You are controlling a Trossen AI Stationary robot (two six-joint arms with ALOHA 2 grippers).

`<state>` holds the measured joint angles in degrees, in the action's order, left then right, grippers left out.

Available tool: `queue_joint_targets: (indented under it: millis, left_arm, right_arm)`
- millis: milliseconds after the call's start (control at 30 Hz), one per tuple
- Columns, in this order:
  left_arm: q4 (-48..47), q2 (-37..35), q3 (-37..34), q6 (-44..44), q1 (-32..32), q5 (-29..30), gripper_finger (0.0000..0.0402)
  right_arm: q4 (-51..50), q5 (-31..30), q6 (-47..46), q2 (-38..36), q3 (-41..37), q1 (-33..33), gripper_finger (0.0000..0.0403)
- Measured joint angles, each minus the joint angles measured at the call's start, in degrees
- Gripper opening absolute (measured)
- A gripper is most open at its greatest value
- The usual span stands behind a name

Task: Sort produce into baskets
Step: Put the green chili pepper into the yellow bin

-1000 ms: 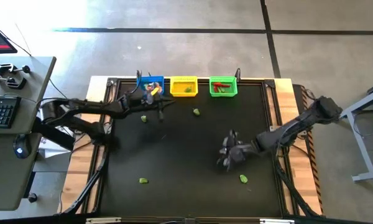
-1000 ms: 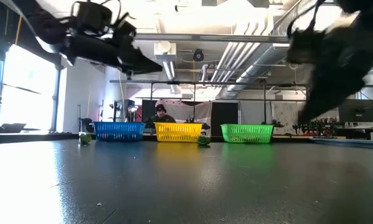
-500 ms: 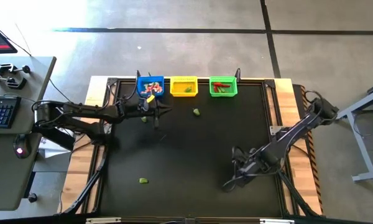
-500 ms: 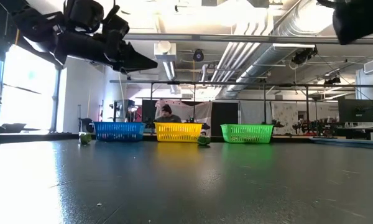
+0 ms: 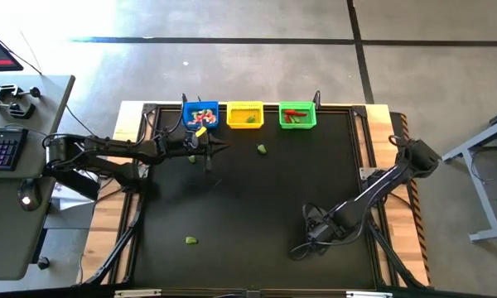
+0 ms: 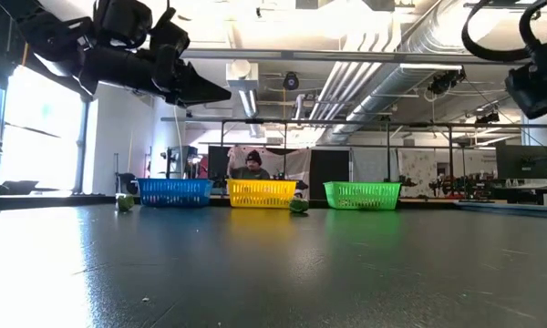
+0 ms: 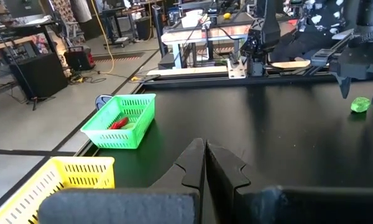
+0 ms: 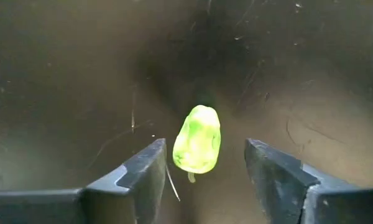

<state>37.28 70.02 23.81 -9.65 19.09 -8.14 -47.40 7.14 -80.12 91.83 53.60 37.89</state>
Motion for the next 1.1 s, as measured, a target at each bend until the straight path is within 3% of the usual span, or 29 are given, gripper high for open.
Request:
queue_joint_targets:
  millis: [233,367,533,700,900,1100]
  left_arm:
    - [-0.11,0.02,0.0,0.01,0.0,0.0,0.0001]
    - [-0.11,0.04,0.0,0.51,0.0,1.38,0.0001]
    - [-0.15,0.04,0.0,1.05,0.0,4.33,0.0001]
    - [0.51,0.0,-0.98,1.64,0.0,4.28,0.0001]
    - [3.27,-3.42,-5.55,2.58,0.0,4.28,0.0001]
    - [5.94,-11.69,-11.13,3.76,0.0,4.16,0.0001]
  right_arm:
    - [2.47,-0.02,1.8,3.25,-0.02,-0.1,0.0207]
    - [4.8,0.98,4.94,4.9,-0.07,-0.97,0.0185]
    - [3.93,0.37,9.94,4.8,0.66,-2.71,0.0105]
    - [2.57,-5.03,20.28,3.24,2.37,-5.98,0.0014]
    - [2.46,-7.41,32.69,2.56,3.14,-12.18,0.0024]
    - [8.58,-17.83,47.76,2.56,3.43,-23.11,0.0004]
